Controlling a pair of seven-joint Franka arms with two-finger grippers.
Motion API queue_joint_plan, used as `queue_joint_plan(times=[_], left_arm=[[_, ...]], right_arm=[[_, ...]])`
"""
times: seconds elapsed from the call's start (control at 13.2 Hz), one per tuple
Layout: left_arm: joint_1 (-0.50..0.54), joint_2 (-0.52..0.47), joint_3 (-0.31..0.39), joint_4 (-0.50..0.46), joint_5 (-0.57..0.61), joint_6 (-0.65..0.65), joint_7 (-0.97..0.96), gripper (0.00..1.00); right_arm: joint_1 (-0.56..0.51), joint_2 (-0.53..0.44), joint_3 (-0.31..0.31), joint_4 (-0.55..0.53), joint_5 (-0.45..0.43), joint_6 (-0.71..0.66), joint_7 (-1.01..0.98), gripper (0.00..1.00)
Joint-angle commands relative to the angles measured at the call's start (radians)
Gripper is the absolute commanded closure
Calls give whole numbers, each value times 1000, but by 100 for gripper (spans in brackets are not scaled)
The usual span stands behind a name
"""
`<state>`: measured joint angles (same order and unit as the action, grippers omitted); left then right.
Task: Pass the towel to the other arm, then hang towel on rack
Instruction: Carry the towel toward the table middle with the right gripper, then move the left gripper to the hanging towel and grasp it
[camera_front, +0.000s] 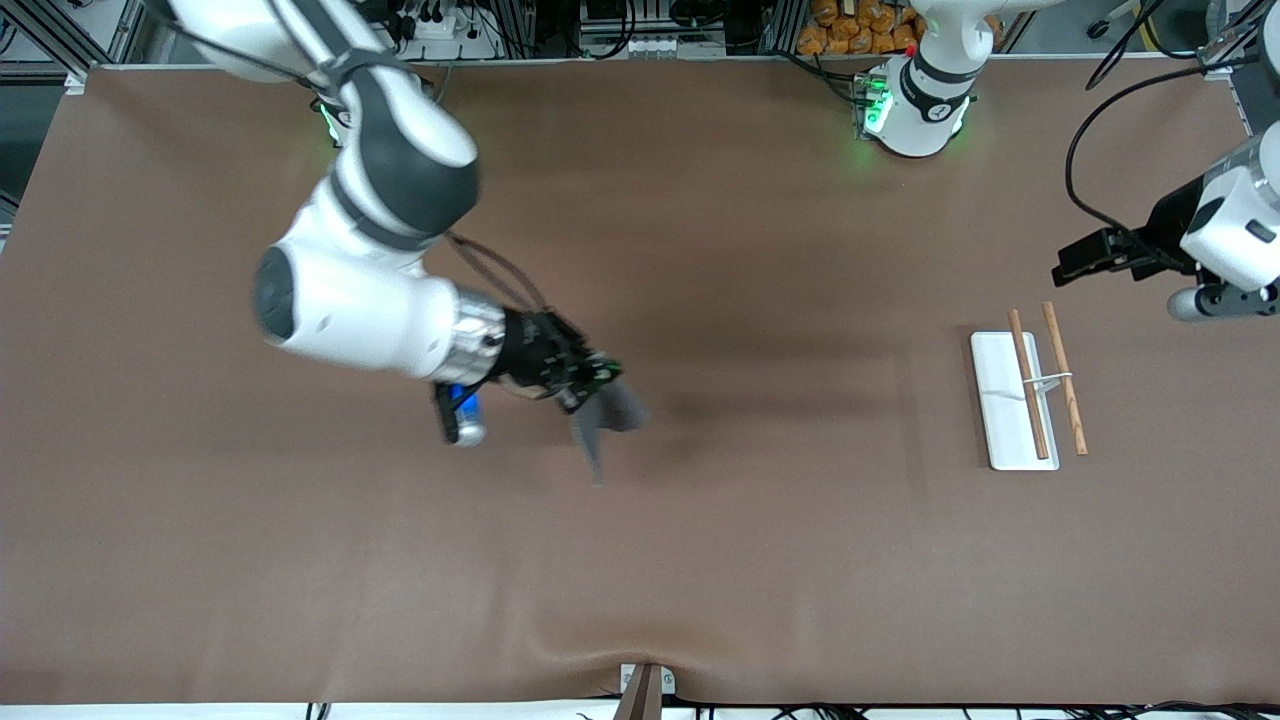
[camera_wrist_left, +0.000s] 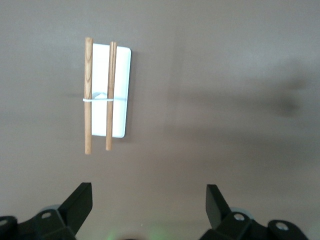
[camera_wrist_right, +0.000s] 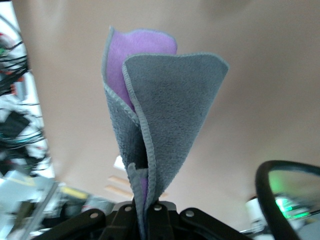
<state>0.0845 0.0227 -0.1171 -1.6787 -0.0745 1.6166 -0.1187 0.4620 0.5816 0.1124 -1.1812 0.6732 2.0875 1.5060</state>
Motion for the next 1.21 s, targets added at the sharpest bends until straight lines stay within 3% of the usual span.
queue_joint_plan(times=[0.0, 0.15, 0.3, 0.61, 0.76, 1.14], left_arm=[[-14, 37, -6, 33, -33, 32, -7, 0], [-15, 101, -7, 98, -89, 34, -47, 0], [-17, 155, -7, 138, -151, 34, -128, 0], [-77, 230, -15, 155, -189, 118, -231, 0], [-91, 290, -15, 184, -290, 184, -326, 0], [-164, 368, -15, 204, -414, 350, -478, 0]], right_arm=[[79, 6, -13, 8, 90, 176, 114, 100], [142, 14, -16, -1, 196, 328, 138, 100], [171, 18, -16, -1, 252, 387, 140, 100], [185, 26, -16, -2, 255, 396, 142, 100], [188, 26, -16, -1, 255, 408, 143, 100], [188, 26, -16, -1, 255, 408, 154, 100]])
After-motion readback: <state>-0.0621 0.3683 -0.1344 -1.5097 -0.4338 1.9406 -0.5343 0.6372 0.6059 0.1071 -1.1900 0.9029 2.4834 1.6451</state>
